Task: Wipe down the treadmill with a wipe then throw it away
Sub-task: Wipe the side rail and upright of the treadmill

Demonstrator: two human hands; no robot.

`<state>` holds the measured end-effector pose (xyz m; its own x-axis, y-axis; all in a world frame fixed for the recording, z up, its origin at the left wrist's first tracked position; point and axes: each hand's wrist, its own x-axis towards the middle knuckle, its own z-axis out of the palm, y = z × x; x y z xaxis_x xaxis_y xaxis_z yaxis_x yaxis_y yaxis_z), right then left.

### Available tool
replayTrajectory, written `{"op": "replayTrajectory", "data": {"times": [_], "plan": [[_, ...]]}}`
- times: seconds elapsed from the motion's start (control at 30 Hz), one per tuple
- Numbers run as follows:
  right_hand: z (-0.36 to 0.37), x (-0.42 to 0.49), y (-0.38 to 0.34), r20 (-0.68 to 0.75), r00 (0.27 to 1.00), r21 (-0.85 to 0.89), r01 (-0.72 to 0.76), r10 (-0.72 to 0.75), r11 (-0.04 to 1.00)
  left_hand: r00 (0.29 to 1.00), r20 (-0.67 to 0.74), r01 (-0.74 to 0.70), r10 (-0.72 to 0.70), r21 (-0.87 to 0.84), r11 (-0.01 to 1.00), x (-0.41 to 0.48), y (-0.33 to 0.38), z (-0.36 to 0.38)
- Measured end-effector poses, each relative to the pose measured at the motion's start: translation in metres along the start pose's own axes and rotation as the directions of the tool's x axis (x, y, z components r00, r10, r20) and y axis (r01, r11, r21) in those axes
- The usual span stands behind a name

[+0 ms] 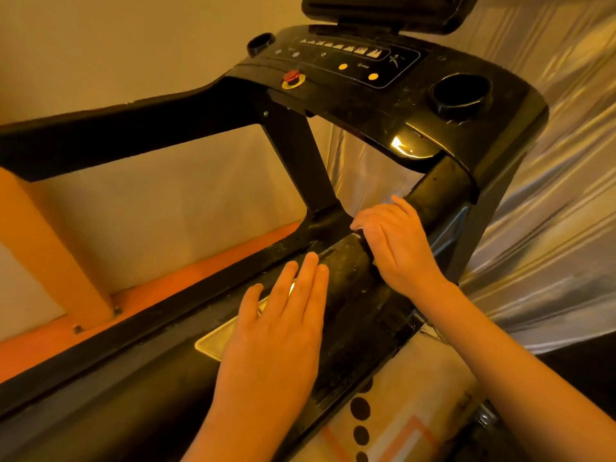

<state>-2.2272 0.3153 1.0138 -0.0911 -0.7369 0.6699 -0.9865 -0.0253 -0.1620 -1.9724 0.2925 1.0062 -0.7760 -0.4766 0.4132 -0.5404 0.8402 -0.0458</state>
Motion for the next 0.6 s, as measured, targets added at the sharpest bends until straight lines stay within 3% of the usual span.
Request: {"op": "replayTrajectory", "data": {"times": [0.13, 0.23, 0.33, 0.5, 0.6], "plan": [[-0.004, 0.006, 0.009, 0.073, 0.991, -0.051, 0.114, -0.11, 0.992, 1.0, -0.031, -0.001, 0.003, 0.05, 0.999, 0.0, 0.001, 0.001], [-0.009, 0.013, 0.019, 0.035, 0.995, -0.094, 0.096, -0.093, 0.991, 0.998, -0.058, -0.007, 0.011, 0.068, 0.998, -0.001, 0.0, 0.002], [0.003, 0.006, -0.001, -0.001, 0.998, -0.021, 0.066, -0.067, 0.998, 0.998, -0.055, 0.011, -0.006, 0.091, 0.996, -0.002, 0.0, 0.001], [-0.005, 0.002, 0.006, 0.082, 0.974, 0.013, 0.21, -0.21, 0.978, 0.997, -0.081, 0.01, -0.005, 0.067, 0.998, -0.008, -0.008, 0.0], [-0.003, 0.001, 0.008, -0.001, 0.981, 0.015, 0.193, -0.193, 0.981, 0.996, -0.081, 0.032, -0.026, 0.076, 0.997, -0.022, -0.019, -0.005]]}}
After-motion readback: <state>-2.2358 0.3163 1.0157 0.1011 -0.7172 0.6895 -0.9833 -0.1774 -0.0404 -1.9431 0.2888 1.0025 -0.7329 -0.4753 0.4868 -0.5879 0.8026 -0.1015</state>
